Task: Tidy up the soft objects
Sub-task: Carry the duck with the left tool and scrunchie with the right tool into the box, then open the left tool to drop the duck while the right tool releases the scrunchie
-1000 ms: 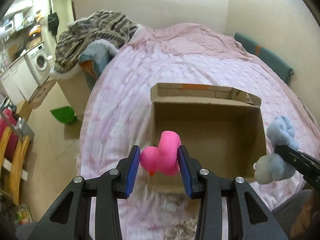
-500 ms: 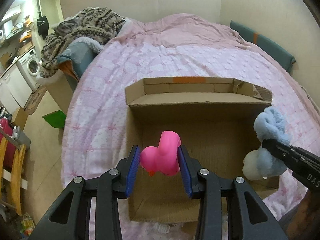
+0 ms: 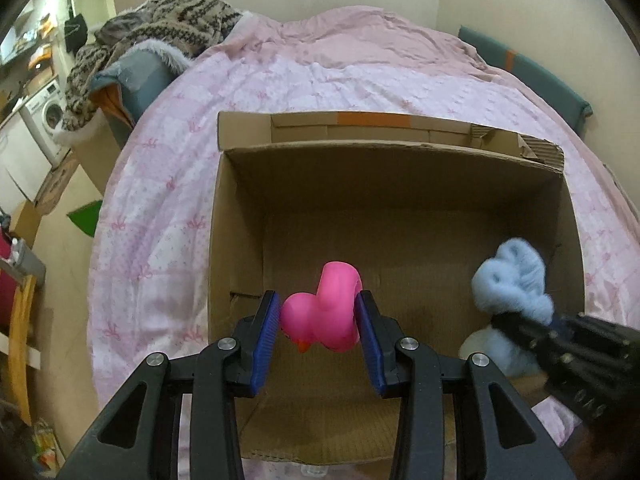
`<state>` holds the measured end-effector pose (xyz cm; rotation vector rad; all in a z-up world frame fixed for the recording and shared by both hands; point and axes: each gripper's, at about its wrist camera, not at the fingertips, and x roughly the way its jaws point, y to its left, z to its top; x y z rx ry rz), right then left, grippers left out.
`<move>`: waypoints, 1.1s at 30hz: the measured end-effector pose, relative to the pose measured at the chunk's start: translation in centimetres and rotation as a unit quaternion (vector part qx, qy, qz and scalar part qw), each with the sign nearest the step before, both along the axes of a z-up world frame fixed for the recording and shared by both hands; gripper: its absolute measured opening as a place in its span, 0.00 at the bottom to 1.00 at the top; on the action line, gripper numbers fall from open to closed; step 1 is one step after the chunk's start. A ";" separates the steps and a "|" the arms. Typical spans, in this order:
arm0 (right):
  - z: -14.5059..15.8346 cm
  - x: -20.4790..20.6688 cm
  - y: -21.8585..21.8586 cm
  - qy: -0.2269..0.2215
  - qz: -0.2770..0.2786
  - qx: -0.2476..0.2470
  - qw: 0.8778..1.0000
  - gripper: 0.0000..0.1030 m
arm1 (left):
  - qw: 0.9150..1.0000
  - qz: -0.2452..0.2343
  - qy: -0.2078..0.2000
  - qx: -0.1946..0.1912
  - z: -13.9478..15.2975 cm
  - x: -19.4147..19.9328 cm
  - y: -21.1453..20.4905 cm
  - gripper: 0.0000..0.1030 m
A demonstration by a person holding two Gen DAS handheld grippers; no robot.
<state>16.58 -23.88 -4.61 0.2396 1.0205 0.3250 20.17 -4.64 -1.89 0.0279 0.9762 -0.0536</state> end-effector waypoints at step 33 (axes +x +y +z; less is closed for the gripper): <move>-1.8 0.4 0.1 0.033 0.006 -0.008 0.999 0.18 | 0.999 -0.006 0.035 0.011 -2.0 0.2 -0.4 0.35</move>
